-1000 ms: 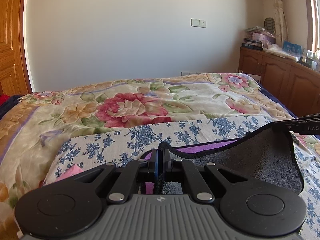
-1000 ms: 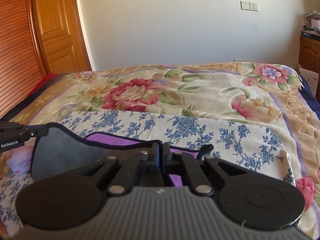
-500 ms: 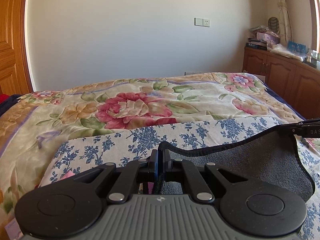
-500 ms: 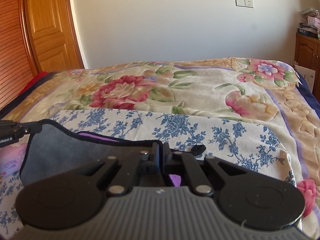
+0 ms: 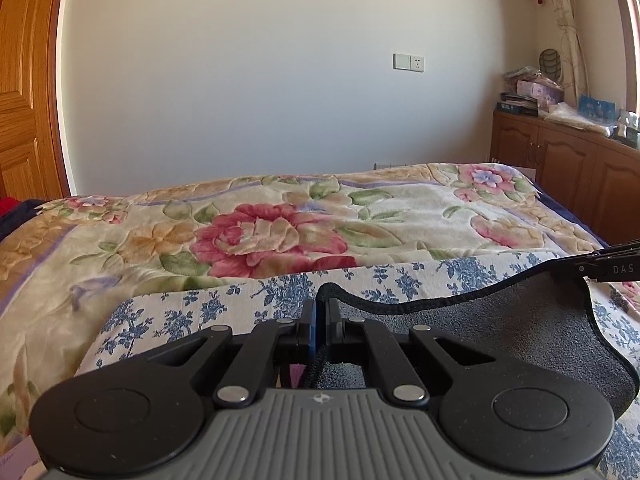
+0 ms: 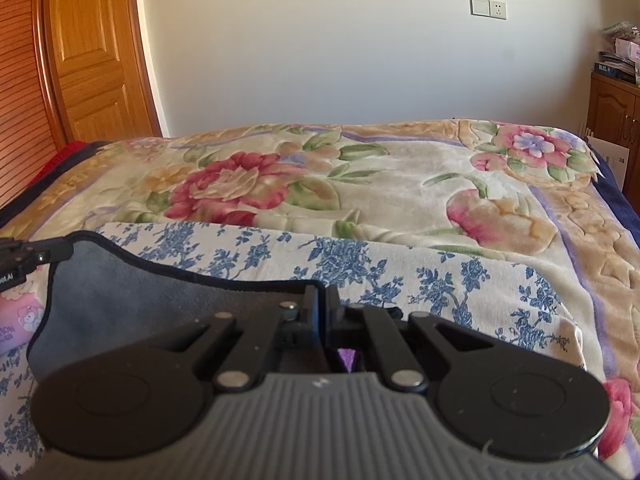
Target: Fold towel
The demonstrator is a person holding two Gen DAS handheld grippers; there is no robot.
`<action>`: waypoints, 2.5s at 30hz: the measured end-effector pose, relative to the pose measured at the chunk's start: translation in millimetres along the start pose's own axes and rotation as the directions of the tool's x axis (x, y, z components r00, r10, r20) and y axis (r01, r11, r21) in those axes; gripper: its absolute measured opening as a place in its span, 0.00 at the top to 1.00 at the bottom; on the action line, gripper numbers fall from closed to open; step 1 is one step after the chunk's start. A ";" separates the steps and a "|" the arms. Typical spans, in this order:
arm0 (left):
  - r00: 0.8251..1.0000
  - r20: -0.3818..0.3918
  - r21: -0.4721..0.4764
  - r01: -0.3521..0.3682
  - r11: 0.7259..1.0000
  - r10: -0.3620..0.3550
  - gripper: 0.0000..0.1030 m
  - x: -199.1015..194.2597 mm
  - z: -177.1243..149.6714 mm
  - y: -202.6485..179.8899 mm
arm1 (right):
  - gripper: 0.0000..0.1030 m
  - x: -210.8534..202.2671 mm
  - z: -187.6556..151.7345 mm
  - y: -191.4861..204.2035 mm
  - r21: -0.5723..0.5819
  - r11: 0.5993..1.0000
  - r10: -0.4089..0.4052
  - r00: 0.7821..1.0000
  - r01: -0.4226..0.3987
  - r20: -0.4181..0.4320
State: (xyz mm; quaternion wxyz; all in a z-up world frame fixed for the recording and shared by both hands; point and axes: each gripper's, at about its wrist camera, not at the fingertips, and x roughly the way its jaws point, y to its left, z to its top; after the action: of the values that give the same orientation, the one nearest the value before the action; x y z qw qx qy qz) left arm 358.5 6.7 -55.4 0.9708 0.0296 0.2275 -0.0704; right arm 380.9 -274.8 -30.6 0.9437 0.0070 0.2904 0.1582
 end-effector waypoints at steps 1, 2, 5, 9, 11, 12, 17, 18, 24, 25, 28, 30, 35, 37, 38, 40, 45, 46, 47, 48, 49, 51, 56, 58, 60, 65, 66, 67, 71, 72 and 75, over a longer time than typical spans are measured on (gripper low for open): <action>1.000 0.002 0.003 -0.001 1.000 0.001 0.95 1.4 1.4 -0.2 | 0.96 1.2 0.2 0.3 -0.002 1.000 -0.002 1.000 0.002 -0.001; 1.000 0.003 0.005 -0.003 1.000 0.003 0.95 2.9 2.5 -0.7 | 0.96 2.9 0.3 0.0 -0.005 1.000 -0.005 1.000 0.005 -0.001; 1.000 0.005 0.006 -0.009 1.000 0.009 0.95 8.1 5.6 -0.3 | 0.96 9.6 0.5 -1.6 -0.005 1.000 -0.011 1.000 0.011 -0.007; 1.000 -0.003 0.015 -0.021 1.000 0.021 0.95 17.6 6.1 -0.8 | 0.96 20.0 -0.5 -3.3 -0.006 1.000 -0.019 1.000 0.018 -0.025; 1.000 -0.013 0.012 -0.027 1.000 0.028 0.95 23.0 4.4 0.0 | 0.96 24.8 -2.0 -3.4 -0.017 1.000 -0.020 0.999 0.020 -0.036; 0.999 -0.018 0.013 -0.031 0.999 0.032 0.95 25.8 3.4 0.0 | 0.96 26.8 -3.2 -3.2 -0.022 1.000 -0.023 0.999 0.022 -0.040; 0.998 -0.047 0.034 -0.043 0.999 0.044 0.95 38.8 -1.3 -0.7 | 0.96 36.3 -8.9 -6.3 -0.017 0.999 -0.029 0.998 0.028 -0.063; 0.998 -0.053 0.038 -0.043 0.998 0.045 0.95 41.0 -2.0 -1.1 | 0.96 38.4 -10.2 -6.9 -0.016 0.999 -0.030 0.997 0.029 -0.069; 0.996 -0.079 0.081 -0.039 0.996 0.045 0.95 50.5 -7.6 -5.0 | 0.96 46.0 -15.9 -7.6 -0.019 0.999 -0.036 0.995 0.034 -0.097; 0.995 -0.083 0.083 -0.039 0.996 0.046 0.95 51.9 -8.4 -5.1 | 0.96 46.4 -16.1 -7.8 -0.020 0.999 -0.036 0.994 0.035 -0.099; 0.995 -0.091 0.083 -0.044 0.996 0.051 0.94 54.9 -9.9 -5.0 | 0.96 47.6 -16.5 -8.9 -0.013 0.999 -0.035 0.994 0.034 -0.105; 0.995 -0.091 0.083 -0.041 0.996 0.049 0.94 55.4 -10.9 -4.7 | 0.96 48.7 -16.3 -10.3 -0.001 0.999 -0.033 0.993 0.033 -0.110; 0.994 -0.094 0.080 -0.042 0.996 0.050 0.91 56.0 -12.5 -3.7 | 0.93 49.4 -16.5 -11.4 0.009 0.999 -0.034 0.993 0.035 -0.109; 0.994 -0.095 0.056 -0.039 0.998 0.044 0.81 55.4 -12.6 -1.5 | 0.72 48.3 -16.6 -11.5 0.012 0.999 -0.037 0.994 0.038 -0.104; 0.995 -0.093 0.048 -0.038 0.998 0.042 0.68 54.7 -12.7 -0.7 | 0.67 47.4 -16.5 -11.7 0.015 0.999 -0.033 0.994 0.035 -0.101; 0.996 -0.084 0.041 -0.037 0.998 0.040 0.53 52.2 -12.6 -0.3 | 0.56 45.2 -16.3 -10.8 0.017 0.999 -0.039 0.994 0.041 -0.099; 0.997 -0.068 0.044 -0.045 0.998 0.048 0.29 43.8 -10.6 -3.7 | 0.49 35.7 -15.2 -8.1 0.018 0.999 -0.038 0.995 0.040 -0.094; 0.997 -0.061 0.044 -0.048 0.998 0.051 0.22 41.0 -9.7 -4.5 | 0.47 33.3 -14.5 -7.1 0.017 0.999 -0.039 0.995 0.041 -0.091; 0.997 -0.051 0.043 -0.052 0.998 0.054 0.17 37.5 -8.8 -5.5 | 0.46 30.1 -13.9 -5.9 0.016 0.999 -0.038 0.995 0.039 -0.088; 0.997 -0.043 0.043 -0.055 0.998 0.057 0.15 34.0 -7.9 -6.6 | 0.45 27.0 -13.3 -4.8 0.016 0.999 -0.036 0.996 0.037 -0.087; 0.998 -0.038 0.045 -0.056 0.997 0.058 0.13 30.8 -6.5 -8.0 | 0.44 23.5 -12.5 -3.5 0.017 0.999 -0.034 0.996 0.036 -0.086; 0.998 -0.038 0.050 -0.054 0.997 0.056 0.12 24.2 -3.7 -10.4 | 0.40 16.4 -11.6 -0.6 0.014 0.999 -0.033 0.996 0.035 -0.082; 0.998 -0.030 0.050 -0.054 0.997 0.055 0.06 5.0 3.6 -16.0 | 0.37 -1.2 -12.4 8.2 0.017 1.000 -0.025 0.997 0.026 -0.077; 0.998 -0.030 0.049 -0.057 0.997 0.059 0.05 -3.5 7.0 -17.8 | 0.37 -8.8 -15.5 12.1 0.029 0.999 -0.016 0.997 0.018 -0.075; 0.998 -0.026 0.038 -0.059 0.998 0.060 0.03 -13.9 9.5 -18.5 | 0.37 -15.4 -18.1 17.0 0.028 0.999 -0.015 0.997 0.017 -0.078; 0.997 -0.020 0.042 -0.067 0.997 0.068 0.03 -36.7 17.1 -21.4 | 0.37 -34.0 -22.3 28.4 0.033 0.999 -0.010 0.997 0.013 -0.071; 0.997 -0.018 0.041 -0.068 0.997 0.069 0.03 -41.2 18.2 -21.5 | 0.37 -37.7 -22.4 30.6 0.031 0.999 -0.010 0.998 0.012 -0.069; 0.997 -0.016 0.041 -0.068 0.997 0.069 0.03 -46.0 19.2 -21.9 | 0.37 -41.6 -22.2 32.6 0.029 1.000 -0.009 0.998 0.011 -0.065; 0.997 -0.007 0.049 -0.078 0.996 0.078 0.03 -61.9 23.3 -22.3 | 0.37 -56.8 -19.4 40.3 0.025 1.000 0.006 0.999 -0.005 -0.044; 0.997 -0.007 0.048 -0.079 0.996 0.079 0.03 -65.4 24.3 -22.2 | 0.37 -60.4 -18.9 42.5 0.025 1.000 0.006 0.999 -0.005 -0.040; 0.997 -0.005 0.043 -0.073 0.996 0.073 0.03 -76.5 28.0 -21.8 | 0.36 -71.3 -16.6 48.0 0.022 1.000 0.004 1.000 -0.004 -0.028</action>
State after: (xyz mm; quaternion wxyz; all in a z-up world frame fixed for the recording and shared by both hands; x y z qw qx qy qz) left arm 299.6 -7.9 3.2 0.9711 0.0589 0.2281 -0.0396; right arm 301.9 -252.1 -0.4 0.9391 0.0159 0.3054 0.1569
